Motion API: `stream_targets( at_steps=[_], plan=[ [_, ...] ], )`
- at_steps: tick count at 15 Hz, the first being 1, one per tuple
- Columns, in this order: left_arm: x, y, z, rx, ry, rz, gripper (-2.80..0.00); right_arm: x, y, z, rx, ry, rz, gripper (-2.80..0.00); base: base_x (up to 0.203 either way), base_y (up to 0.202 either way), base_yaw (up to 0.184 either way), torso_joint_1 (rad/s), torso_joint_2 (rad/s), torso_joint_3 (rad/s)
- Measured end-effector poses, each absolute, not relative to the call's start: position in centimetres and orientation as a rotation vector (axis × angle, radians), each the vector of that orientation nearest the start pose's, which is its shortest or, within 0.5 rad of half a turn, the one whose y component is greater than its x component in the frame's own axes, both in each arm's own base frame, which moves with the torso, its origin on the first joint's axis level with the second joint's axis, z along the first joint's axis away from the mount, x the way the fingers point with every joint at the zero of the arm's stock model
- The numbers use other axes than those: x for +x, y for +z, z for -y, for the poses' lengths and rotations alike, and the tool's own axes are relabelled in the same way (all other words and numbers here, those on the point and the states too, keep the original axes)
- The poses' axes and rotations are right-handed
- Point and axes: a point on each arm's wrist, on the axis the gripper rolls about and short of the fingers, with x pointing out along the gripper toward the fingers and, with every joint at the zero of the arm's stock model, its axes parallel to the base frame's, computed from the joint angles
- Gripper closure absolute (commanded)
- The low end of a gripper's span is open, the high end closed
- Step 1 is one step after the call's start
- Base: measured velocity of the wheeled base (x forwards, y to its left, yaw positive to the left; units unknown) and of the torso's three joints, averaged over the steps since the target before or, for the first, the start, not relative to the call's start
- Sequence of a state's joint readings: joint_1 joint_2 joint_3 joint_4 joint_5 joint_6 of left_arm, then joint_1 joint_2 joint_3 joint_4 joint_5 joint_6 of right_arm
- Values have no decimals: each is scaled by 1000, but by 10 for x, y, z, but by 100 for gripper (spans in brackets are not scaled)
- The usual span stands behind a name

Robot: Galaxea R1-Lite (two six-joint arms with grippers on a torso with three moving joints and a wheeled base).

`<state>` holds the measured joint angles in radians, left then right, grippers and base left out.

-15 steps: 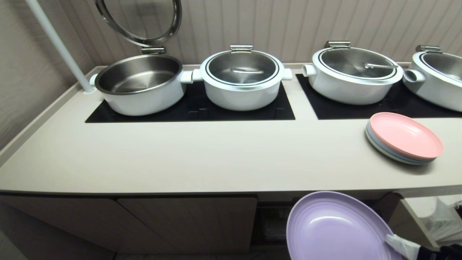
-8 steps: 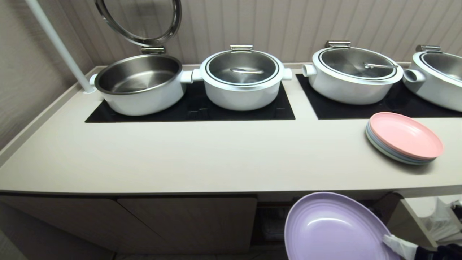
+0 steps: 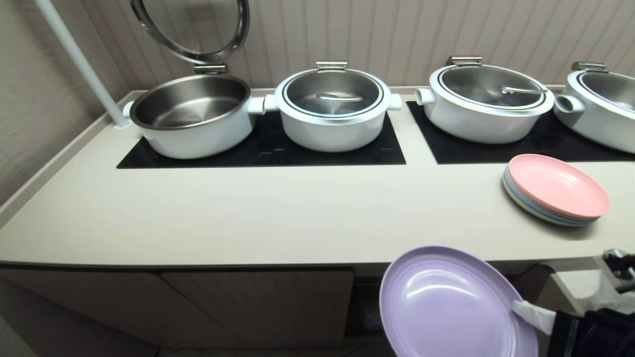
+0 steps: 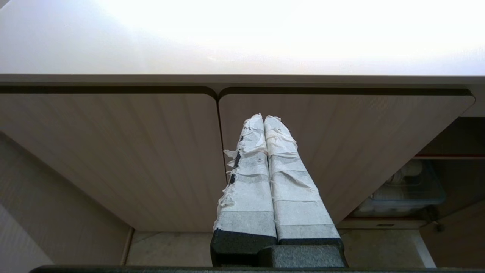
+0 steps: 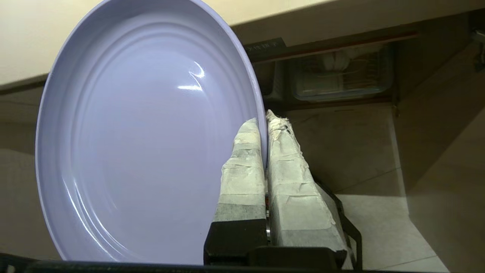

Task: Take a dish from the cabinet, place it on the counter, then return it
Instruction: Place it on the table

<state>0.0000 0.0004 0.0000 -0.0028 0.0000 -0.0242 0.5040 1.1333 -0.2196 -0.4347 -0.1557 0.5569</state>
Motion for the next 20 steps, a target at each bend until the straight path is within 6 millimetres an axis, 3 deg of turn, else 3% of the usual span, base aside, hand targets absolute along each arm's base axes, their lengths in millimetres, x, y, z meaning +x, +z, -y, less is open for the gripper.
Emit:
stream_targets(
  at_steps=[9, 20],
  plan=[
    [-23, 76, 0, -24, 0, 2, 0, 161, 144, -75, 418, 147, -551, 0, 0, 0, 0, 0, 0, 0],
    [-23, 76, 0, -24, 0, 2, 0, 269, 153, -81, 473, 55, -539, 0, 0, 0, 0, 0, 0, 0]
  ],
)
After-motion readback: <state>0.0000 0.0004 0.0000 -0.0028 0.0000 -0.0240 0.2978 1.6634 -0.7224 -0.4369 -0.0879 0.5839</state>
